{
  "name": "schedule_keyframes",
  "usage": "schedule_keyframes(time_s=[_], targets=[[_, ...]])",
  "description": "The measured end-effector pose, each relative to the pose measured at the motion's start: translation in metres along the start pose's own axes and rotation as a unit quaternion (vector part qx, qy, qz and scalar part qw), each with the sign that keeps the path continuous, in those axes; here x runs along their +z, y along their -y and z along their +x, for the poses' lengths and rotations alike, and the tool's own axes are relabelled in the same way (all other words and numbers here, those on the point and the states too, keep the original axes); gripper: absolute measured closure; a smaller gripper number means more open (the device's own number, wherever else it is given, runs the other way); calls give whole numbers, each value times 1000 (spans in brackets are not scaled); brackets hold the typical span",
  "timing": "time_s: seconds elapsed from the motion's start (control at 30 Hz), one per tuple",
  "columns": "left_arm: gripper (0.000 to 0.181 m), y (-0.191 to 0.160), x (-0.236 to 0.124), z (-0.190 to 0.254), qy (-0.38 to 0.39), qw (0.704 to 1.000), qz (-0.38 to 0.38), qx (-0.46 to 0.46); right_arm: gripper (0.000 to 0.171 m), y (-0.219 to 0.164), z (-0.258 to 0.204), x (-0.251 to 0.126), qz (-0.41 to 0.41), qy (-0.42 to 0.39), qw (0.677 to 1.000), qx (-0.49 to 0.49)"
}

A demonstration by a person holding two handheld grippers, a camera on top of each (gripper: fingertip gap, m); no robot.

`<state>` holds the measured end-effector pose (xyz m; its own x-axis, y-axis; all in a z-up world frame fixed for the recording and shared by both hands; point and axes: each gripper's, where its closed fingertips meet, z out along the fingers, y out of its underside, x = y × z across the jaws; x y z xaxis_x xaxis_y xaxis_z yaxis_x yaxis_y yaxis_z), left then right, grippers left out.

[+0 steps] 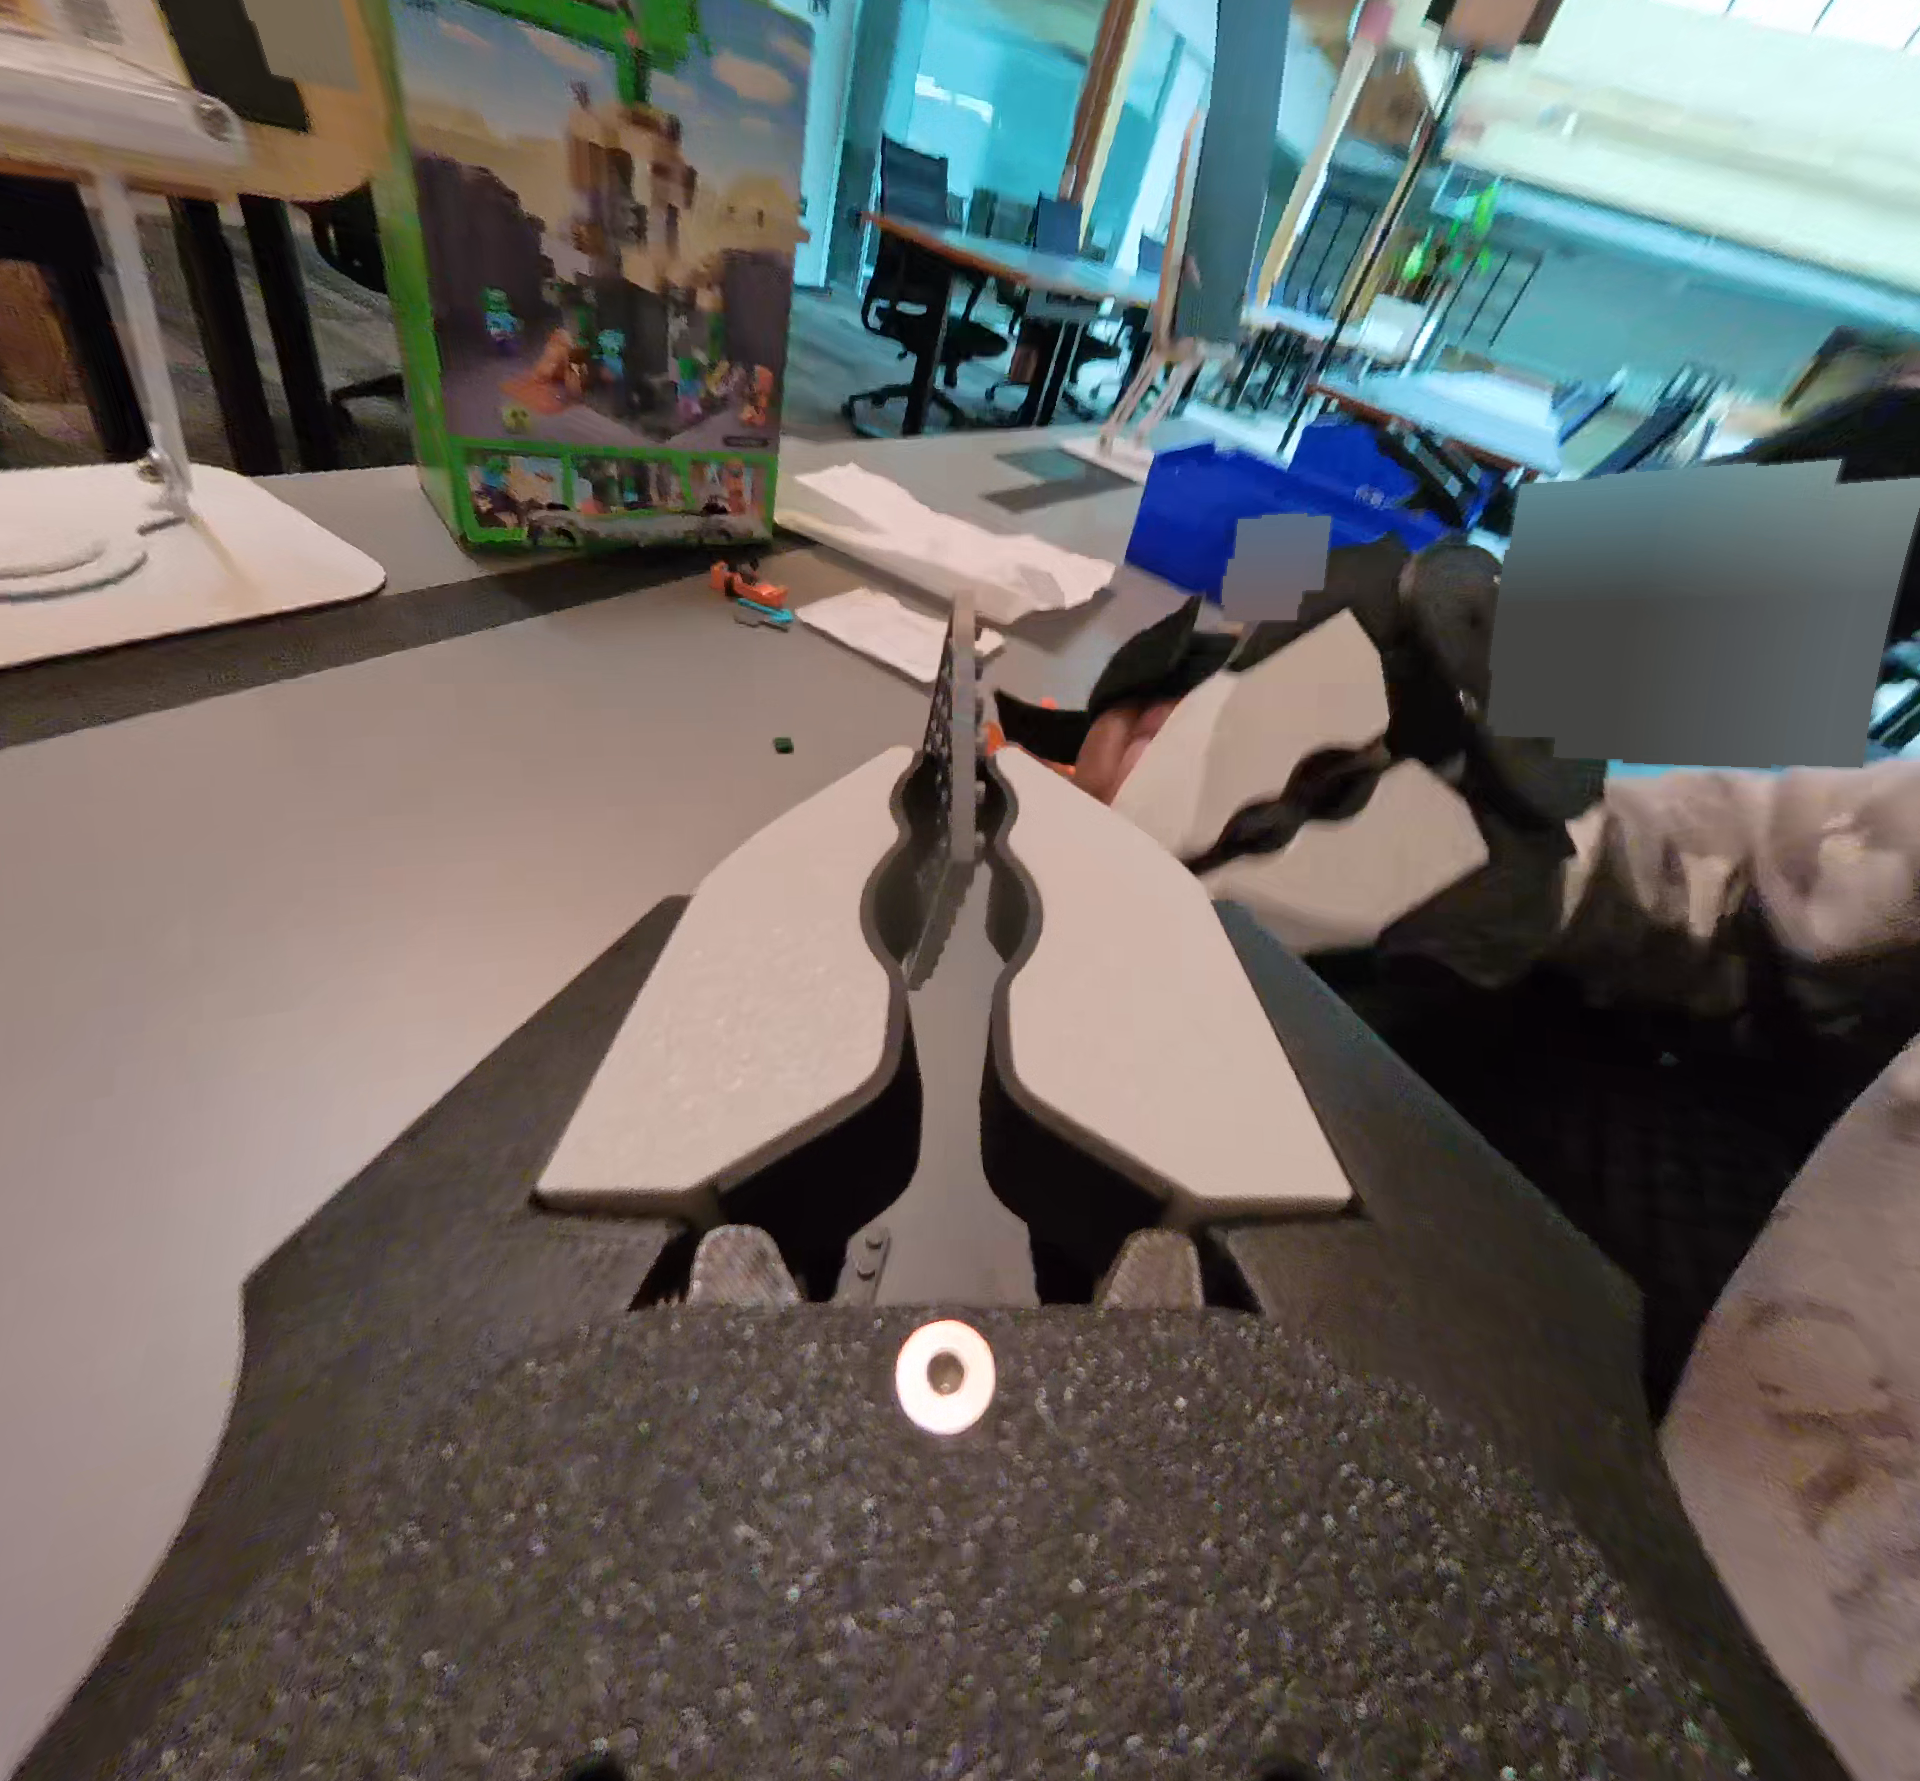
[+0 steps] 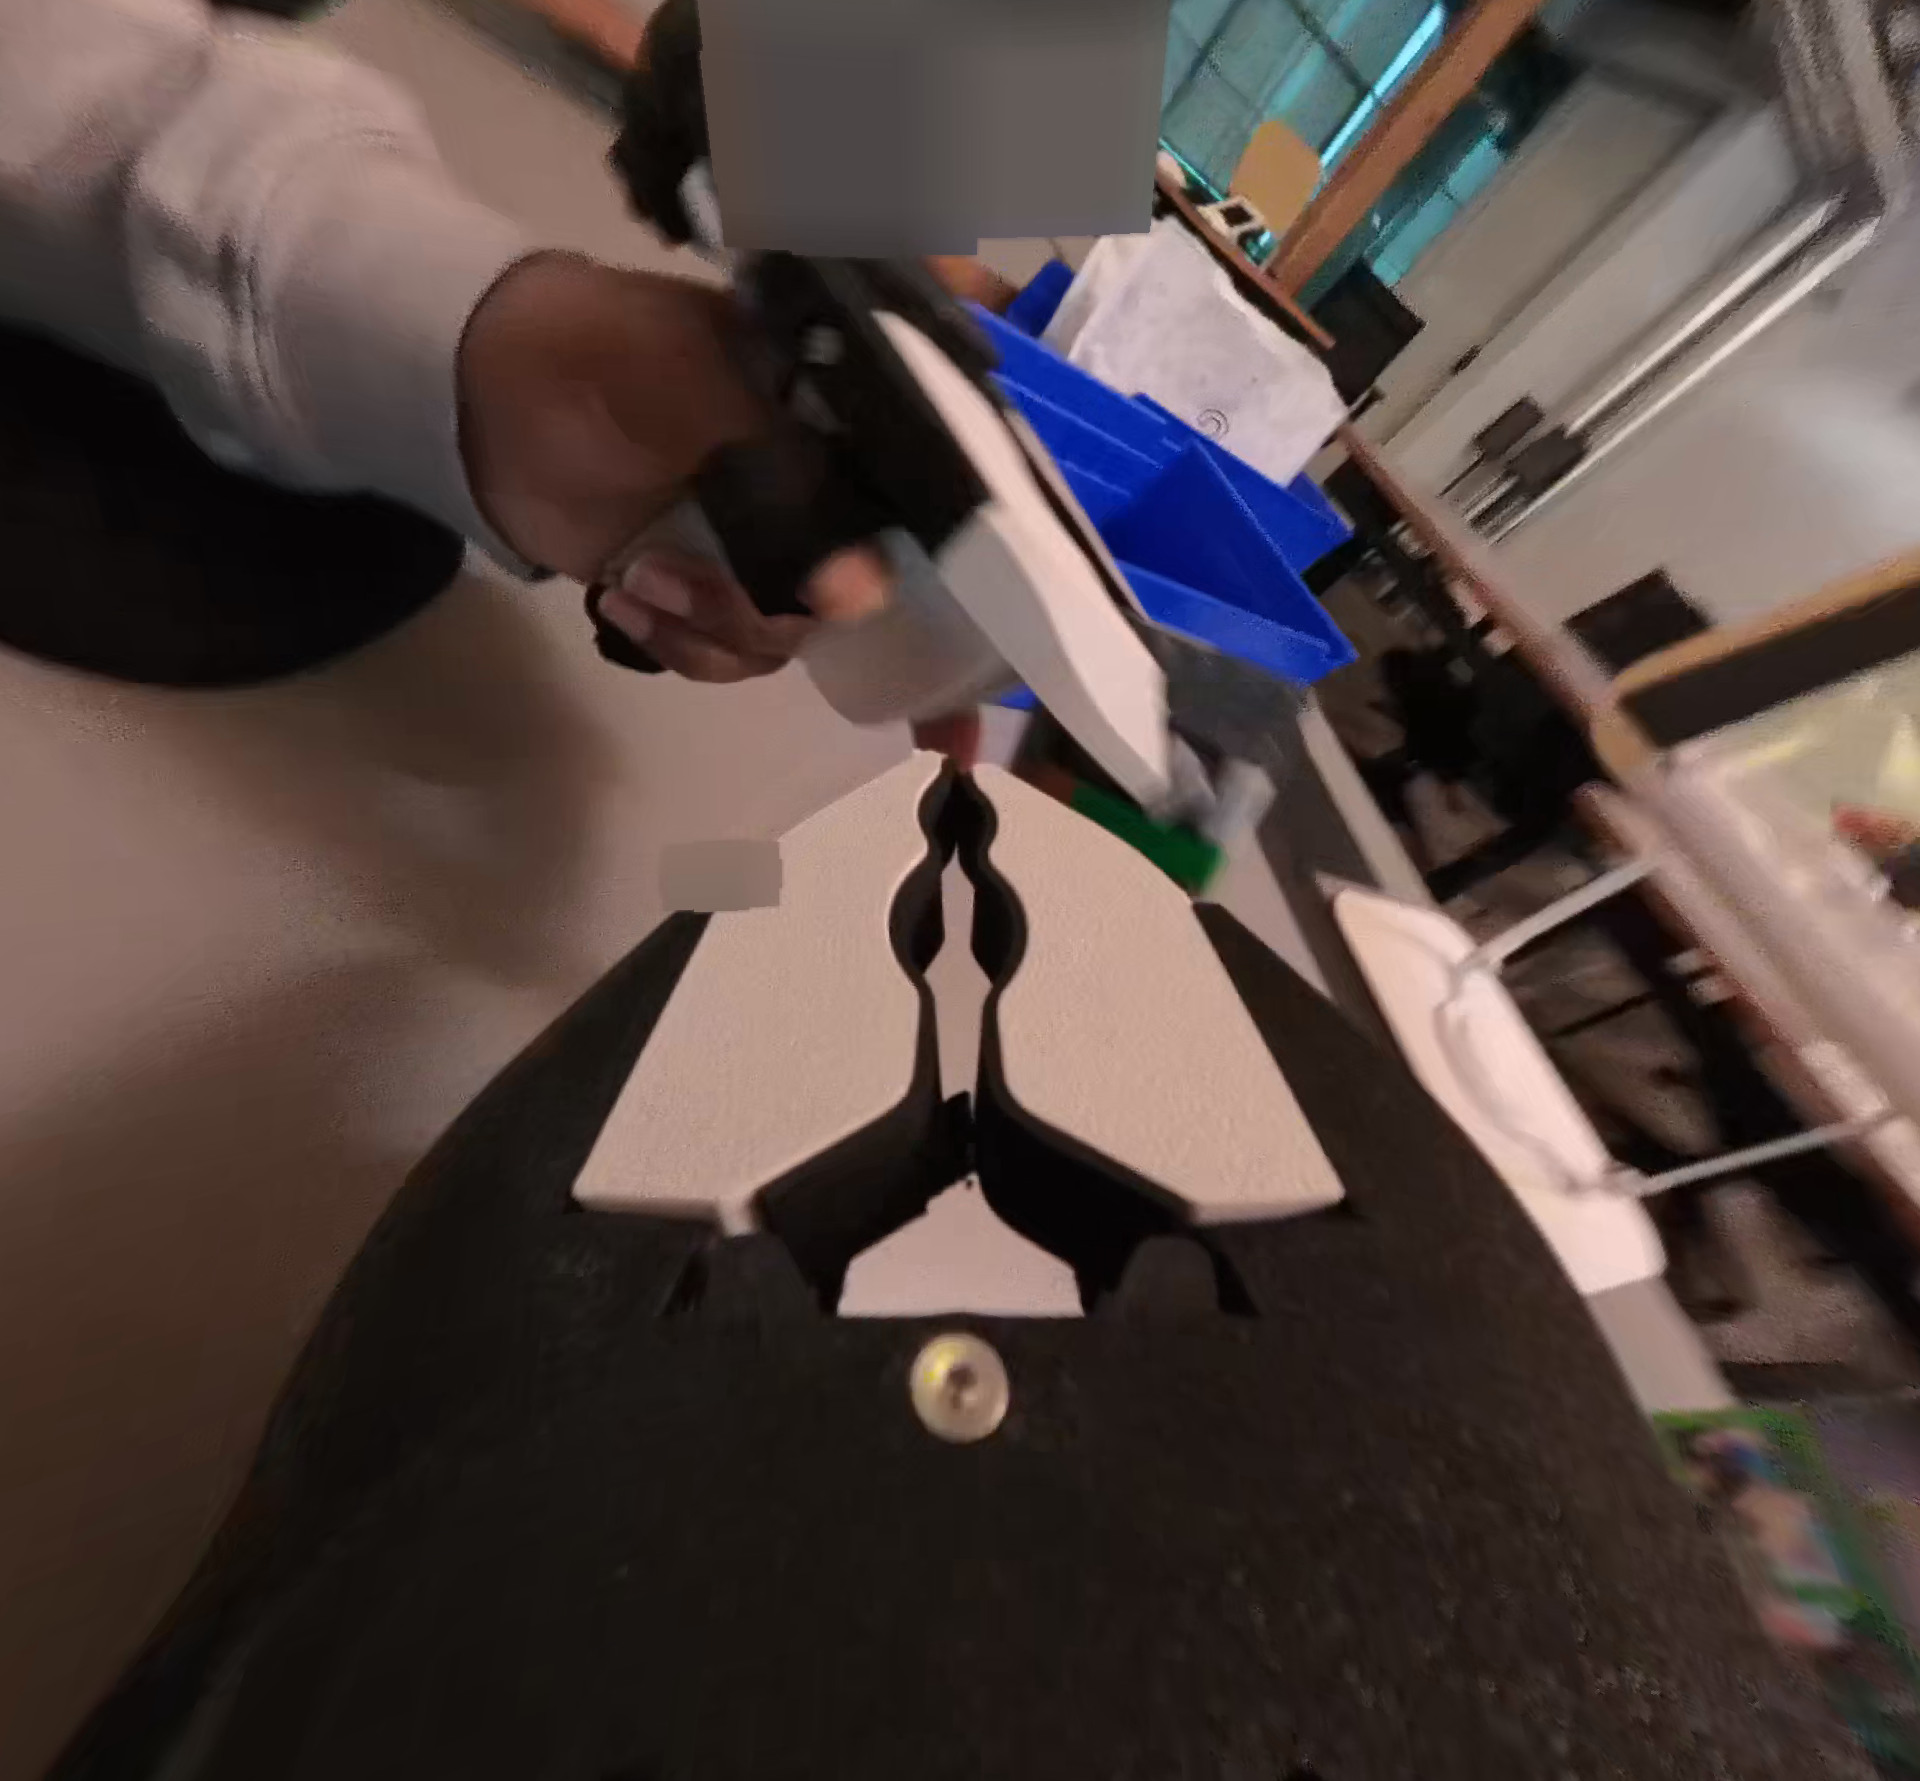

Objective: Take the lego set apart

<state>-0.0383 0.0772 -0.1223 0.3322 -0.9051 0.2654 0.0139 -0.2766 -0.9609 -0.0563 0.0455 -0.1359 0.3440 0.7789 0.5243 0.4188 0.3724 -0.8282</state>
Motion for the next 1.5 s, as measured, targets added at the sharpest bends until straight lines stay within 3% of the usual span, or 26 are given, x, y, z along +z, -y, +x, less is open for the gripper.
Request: schedule_keyframes(time_s=[0.13, 0.3, 0.6, 1.13, 1.23, 1.27, 1.3, 1.37, 1.43, 1.5], targets=[[173, -1, -4, -3, -46, 995, 14, -85, 170, 4, 20, -11, 16, -35, 999, 22], [173, 1, -5, -1, -102, 975, 28, -196, 142, -12, 36, -6, -10, -37, 996, 76], [173, 1, -4, 7, -127, 962, 38, -241, 149, -9, 31, -2, -10, -47, 996, 75], [173, -7, -3, -2, -78, 966, 29, -246, 148, -20, 26, 5, -45, -127, 991, -26], [173, -11, -2, -8, -56, 968, 21, -244, 150, -24, 23, 6, -44, -118, 992, -19], [173, -13, -4, -25, -4, 972, 30, -234, 164, -14, 9, 6, -11, -86, 996, -27], [173, -12, -4, -31, -5, 969, 29, -246, 170, 1, -19, 11, 25, -26, 999, -39], [173, -6, -1, -23, -21, 976, 22, -217, 169, -15, -26, 23, -22, -45, 995, -82], [173, 4, -7, -28, -11, 980, 35, -195, 169, -15, -6, 13, 1, -39, 999, 14], [173, 3, -11, -36, -3, 978, 38, -203, 168, -10, 4, 7, 14, -55, 998, 20]])
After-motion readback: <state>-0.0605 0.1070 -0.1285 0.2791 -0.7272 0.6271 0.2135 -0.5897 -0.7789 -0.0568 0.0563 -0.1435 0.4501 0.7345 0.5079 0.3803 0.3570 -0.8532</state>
